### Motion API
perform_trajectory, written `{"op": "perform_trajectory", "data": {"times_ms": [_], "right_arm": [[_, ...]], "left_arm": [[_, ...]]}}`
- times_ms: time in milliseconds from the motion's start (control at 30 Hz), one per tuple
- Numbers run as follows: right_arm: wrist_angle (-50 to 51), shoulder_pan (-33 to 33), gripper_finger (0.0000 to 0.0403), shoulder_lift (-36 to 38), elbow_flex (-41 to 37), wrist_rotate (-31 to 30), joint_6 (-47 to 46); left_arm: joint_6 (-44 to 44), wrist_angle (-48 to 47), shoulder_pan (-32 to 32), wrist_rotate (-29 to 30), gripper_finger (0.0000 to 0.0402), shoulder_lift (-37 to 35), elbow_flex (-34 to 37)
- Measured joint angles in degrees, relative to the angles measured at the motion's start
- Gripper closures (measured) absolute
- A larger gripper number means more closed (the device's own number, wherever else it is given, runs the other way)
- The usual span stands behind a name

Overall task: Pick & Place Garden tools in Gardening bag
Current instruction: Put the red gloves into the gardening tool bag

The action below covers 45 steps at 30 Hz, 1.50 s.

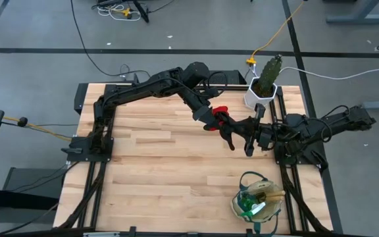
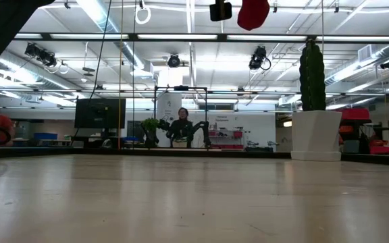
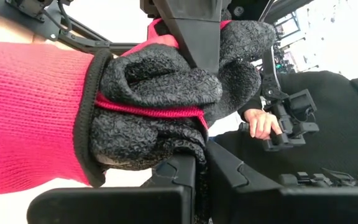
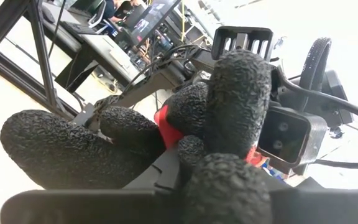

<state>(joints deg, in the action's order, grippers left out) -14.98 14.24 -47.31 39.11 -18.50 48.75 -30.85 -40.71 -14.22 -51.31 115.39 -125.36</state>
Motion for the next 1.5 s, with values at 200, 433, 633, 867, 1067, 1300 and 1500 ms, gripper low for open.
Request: {"op": "perform_trajectory", "data": {"times_ms": [200, 433, 633, 867, 1067, 1300, 1500], "right_arm": [[0.0, 0.0, 0.0365, 0.0, 0.0, -0.02, 0.42], [0.02, 0.0, 0.0381, 0.0, 0.0, -0.07, 2.02], [0.04, 0.0, 0.0382, 0.0, 0.0, -0.11, 2.78], [0.07, -0.02, 0.0382, 0.0, 0.0, -0.28, 2.78], [0.07, -0.01, 0.0382, -0.02, 0.0, -0.15, 2.8], [0.07, 0.0, 0.0382, -0.01, 0.0, 0.09, 2.79], [0.02, 0.0, 0.0382, -0.02, 0.0, 0.11, 2.8]], "left_arm": [[0.0, 0.02, 0.0, 0.37, 0.0375, 0.0, 0.0], [0.23, 0.17, 0.0, 1.4, 0.0374, 0.0, 0.0], [0.46, 0.2, 0.0, 2.81, 0.0353, 0.0, 0.0], [-0.31, 0.08, -0.02, 4.38, 0.0278, 0.0, 0.0], [-1.27, -1.42, -0.79, 4.82, 0.0216, 0.0, 0.0], [-1.49, -1.98, -1.39, 2.08, 0.0159, -0.02, 0.0], [1.41, -7.09, -3.21, 3.22, 0.0145, -1.96, 0.02]]}}
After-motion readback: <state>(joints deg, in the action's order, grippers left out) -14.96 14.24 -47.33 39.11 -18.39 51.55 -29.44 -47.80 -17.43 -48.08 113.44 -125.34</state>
